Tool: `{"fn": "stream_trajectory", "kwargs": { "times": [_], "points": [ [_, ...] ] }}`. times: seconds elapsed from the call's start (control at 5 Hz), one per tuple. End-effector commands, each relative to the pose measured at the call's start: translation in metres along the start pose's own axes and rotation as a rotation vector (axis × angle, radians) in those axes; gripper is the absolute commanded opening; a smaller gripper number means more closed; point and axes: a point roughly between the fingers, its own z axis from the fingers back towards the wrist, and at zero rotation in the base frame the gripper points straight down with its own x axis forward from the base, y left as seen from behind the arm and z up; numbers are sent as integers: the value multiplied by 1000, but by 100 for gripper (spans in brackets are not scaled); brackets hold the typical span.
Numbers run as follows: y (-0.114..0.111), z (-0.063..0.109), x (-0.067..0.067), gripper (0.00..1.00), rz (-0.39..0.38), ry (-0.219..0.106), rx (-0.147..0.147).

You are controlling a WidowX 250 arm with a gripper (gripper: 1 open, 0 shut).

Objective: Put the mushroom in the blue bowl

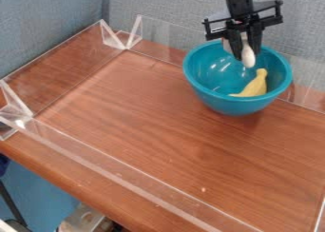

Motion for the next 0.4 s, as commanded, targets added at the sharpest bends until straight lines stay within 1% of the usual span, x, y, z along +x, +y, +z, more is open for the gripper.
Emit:
{"fn": "stream_trajectory", "kwargs": {
  "times": [0.0, 0.2],
  "points": [
    [-12, 17, -3, 0, -28, -59, -33],
    [-10, 8, -3, 0, -23, -57, -26]
  ]
}}
